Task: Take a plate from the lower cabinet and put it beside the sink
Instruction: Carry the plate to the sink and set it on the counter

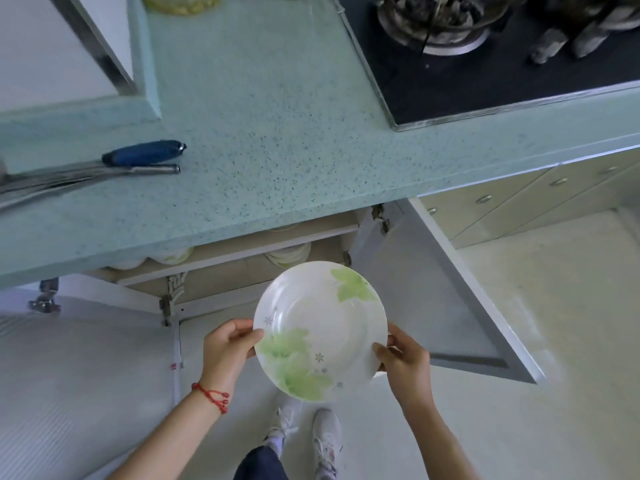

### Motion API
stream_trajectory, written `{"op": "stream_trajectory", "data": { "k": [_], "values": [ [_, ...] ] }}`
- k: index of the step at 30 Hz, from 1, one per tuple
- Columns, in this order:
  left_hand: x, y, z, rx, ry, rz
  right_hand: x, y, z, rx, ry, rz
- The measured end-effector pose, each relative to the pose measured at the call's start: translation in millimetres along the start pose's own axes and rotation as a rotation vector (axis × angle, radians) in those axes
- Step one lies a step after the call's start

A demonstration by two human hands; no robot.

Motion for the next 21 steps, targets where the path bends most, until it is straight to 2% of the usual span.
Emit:
{"op": "stream_trajectory", "data": {
  "k": [5, 11, 21],
  "values": [
    [-22, 8, 41, 0.015, -0.053, -0.075, -36, 18, -37, 0.030, 0.025, 0.090],
    [-49, 4, 90, 0.064, -0.164, -0.190, -73, 41, -76, 0.175, 0.072, 0.170],
    [-91, -57, 125, 0.180, -0.239, -0.458, -121, 102, -71, 0.353, 0.033, 0.445]
  ]
}}
Point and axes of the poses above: each hand's wrist, its own x-axis towards the middle knuckle, its own y-axis out of the back of the hand, z = x × y, the point moved 5 cm from there along x, towards the middle knuckle, and after that the axes turned 8 degrees about z, right-handed, at the moved point
